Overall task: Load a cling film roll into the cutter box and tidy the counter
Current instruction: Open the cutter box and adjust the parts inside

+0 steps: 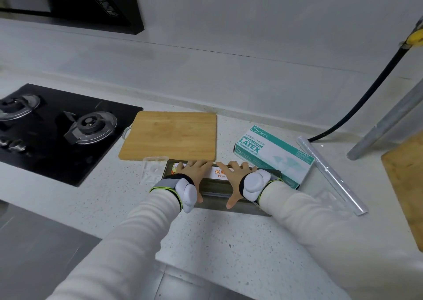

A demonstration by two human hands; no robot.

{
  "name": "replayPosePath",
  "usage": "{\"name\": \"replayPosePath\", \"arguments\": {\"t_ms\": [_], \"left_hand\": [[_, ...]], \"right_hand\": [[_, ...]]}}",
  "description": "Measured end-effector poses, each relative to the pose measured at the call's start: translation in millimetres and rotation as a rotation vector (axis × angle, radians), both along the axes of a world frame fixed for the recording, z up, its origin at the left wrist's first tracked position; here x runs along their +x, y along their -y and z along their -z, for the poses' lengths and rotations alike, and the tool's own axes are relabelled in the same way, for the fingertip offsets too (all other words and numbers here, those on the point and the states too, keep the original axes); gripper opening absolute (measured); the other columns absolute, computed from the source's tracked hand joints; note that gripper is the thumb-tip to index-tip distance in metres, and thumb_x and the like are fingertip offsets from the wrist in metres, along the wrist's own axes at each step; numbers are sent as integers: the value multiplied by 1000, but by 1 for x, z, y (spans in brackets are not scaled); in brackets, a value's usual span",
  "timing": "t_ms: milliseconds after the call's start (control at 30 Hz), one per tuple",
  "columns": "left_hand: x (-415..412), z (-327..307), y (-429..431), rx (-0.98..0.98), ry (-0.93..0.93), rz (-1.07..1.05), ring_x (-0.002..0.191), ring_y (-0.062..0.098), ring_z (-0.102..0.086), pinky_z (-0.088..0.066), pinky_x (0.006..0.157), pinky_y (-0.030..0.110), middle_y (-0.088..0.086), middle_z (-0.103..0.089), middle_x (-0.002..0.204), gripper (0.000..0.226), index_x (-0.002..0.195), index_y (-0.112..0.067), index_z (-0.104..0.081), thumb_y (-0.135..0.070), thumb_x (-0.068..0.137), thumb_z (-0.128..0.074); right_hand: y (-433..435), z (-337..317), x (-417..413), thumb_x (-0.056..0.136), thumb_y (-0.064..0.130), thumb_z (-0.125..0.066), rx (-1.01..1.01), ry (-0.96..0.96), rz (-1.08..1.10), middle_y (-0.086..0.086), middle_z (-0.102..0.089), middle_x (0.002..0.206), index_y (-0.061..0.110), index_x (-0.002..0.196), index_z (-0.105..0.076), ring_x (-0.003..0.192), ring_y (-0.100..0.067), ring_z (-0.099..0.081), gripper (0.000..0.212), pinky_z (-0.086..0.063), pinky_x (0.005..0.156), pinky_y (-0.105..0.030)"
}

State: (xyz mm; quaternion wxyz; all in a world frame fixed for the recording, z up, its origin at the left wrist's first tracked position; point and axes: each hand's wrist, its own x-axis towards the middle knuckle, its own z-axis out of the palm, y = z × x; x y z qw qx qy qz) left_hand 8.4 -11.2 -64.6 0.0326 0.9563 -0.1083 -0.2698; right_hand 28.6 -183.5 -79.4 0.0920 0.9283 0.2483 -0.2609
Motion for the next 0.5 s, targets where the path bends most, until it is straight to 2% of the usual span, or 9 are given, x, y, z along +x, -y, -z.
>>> {"name": "replayPosePath", "arguments": {"t_ms": [233, 500], "left_hand": [[0, -2, -3, 26, 17, 25, 141, 28, -24, -20, 116, 50, -3, -20, 155, 110, 149, -26, -16, -37, 63, -83], [-6, -7, -3, 31, -2, 24, 141, 27, -26, -19, 116, 49, -5, -22, 154, 110, 149, -27, -16, -43, 63, -83]], "right_hand": [[0, -8, 1, 60, 59, -77, 47, -23, 14, -7, -27, 147, 33, 149, -1, 134, -37, -30, 120, -35, 104, -55], [3, -9, 1, 57, 64, -75, 82, -35, -33, -8, -31, 146, 27, 149, -7, 132, -35, -34, 120, -34, 105, -49]]}}
